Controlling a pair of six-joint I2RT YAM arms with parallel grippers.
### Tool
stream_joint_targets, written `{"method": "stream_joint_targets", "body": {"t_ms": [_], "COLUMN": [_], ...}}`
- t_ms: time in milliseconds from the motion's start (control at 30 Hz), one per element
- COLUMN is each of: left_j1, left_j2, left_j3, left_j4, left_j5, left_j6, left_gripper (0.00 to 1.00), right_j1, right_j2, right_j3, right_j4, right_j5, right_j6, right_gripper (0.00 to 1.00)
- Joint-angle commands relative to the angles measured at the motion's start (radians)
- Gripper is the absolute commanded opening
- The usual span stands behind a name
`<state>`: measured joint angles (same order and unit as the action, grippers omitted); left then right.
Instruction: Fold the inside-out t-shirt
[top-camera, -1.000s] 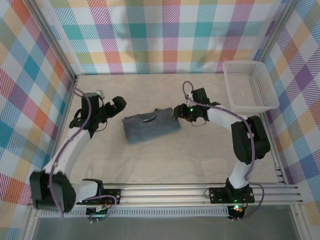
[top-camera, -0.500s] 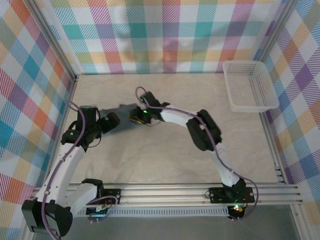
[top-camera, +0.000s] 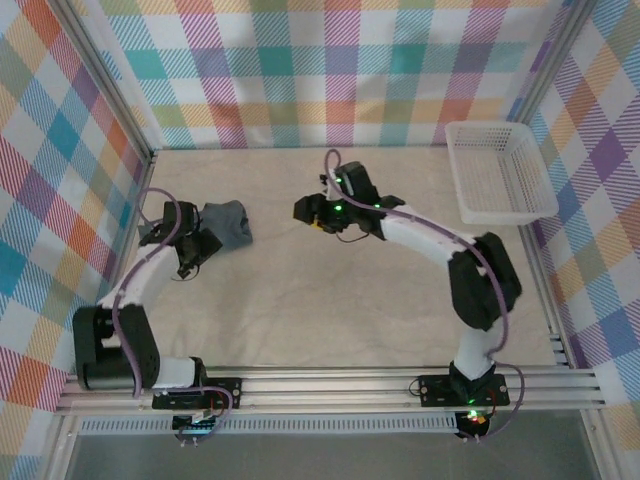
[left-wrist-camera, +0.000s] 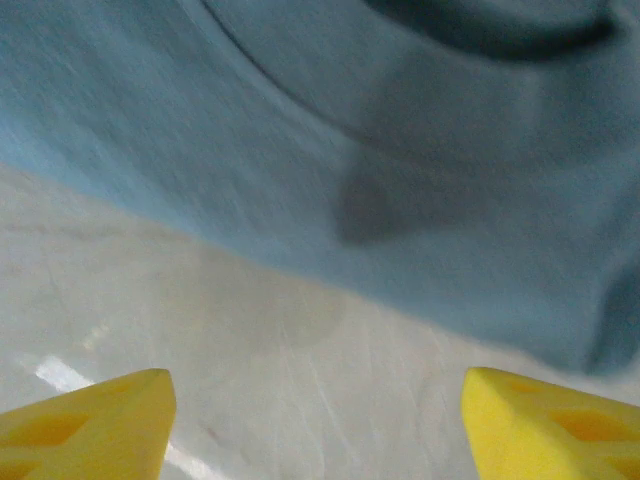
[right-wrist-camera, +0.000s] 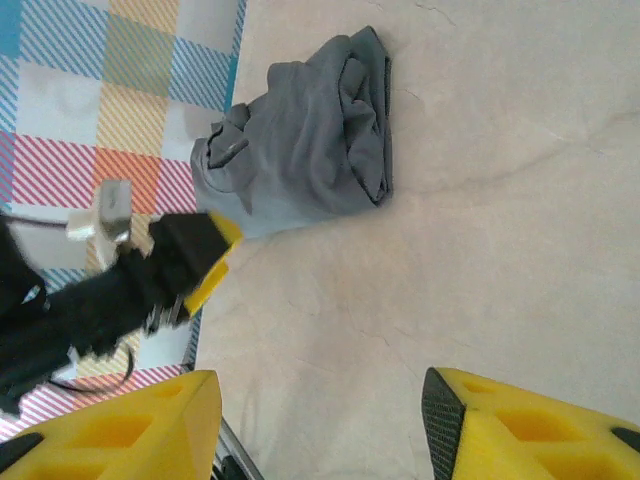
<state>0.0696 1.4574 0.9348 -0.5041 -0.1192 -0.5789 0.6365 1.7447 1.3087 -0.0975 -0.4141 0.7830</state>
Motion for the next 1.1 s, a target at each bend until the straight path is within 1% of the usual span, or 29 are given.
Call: {"method": "stream_joint_targets", "body": {"t_ms": [0, 133, 200, 267, 433, 533, 567, 633, 733, 867, 1000, 1067], "left_j1": [0.03, 0.036, 0.039, 0.039, 0.041, 0.044, 0.048, 0.057, 0.071, 0.073, 0.079, 0.086], "left_j2": [0.099, 0.276, 0.351, 0.417, 0.591, 0.681, 0.714, 0.78, 0.902, 1.081, 1.274, 1.316], "left_j3": [0.083, 0.23, 0.291, 0.35, 0.57, 0.702, 0.752, 0.847, 1.046, 1.345, 1.69, 1.744], "left_j4": [0.061, 0.041, 0.059, 0.089, 0.054, 0.051, 0.046, 0.028, -0.03, -0.117, -0.227, -0.226], "left_j5": [-0.085, -0.067, -0.049, -0.011, 0.013, 0.023, 0.027, 0.023, 0.036, 0.076, 0.099, 0.111], "left_j6": [-0.024, 0.022, 0.046, 0.078, 0.159, 0.201, 0.21, 0.211, 0.198, 0.138, 0.067, 0.024], "left_gripper": [0.73, 0.69, 0.64, 0.61, 0.66, 0.73, 0.74, 0.74, 0.74, 0.74, 0.72, 0.72], "right_j1": [0.025, 0.019, 0.015, 0.004, -0.052, -0.085, -0.096, -0.113, -0.134, -0.159, -0.189, -0.199], "right_j2": [-0.043, -0.087, -0.117, -0.145, -0.19, -0.195, -0.193, -0.188, -0.187, -0.186, -0.168, -0.158], "right_j3": [-0.102, -0.193, -0.207, -0.207, -0.175, -0.156, -0.15, -0.141, -0.132, -0.129, -0.128, -0.12], "right_j4": [0.01, 0.108, 0.108, 0.094, 0.031, 0.006, 0.005, 0.001, -0.011, -0.036, -0.042, -0.05], "right_j5": [0.0, -0.058, -0.06, -0.052, -0.061, -0.074, -0.084, -0.103, -0.12, -0.128, -0.145, -0.158], "right_j6": [-0.013, 0.087, 0.105, 0.103, 0.077, 0.064, 0.064, 0.067, 0.063, 0.048, 0.047, 0.045], "right_gripper": [0.57, 0.56, 0.56, 0.57, 0.58, 0.58, 0.58, 0.58, 0.59, 0.59, 0.59, 0.59]}}
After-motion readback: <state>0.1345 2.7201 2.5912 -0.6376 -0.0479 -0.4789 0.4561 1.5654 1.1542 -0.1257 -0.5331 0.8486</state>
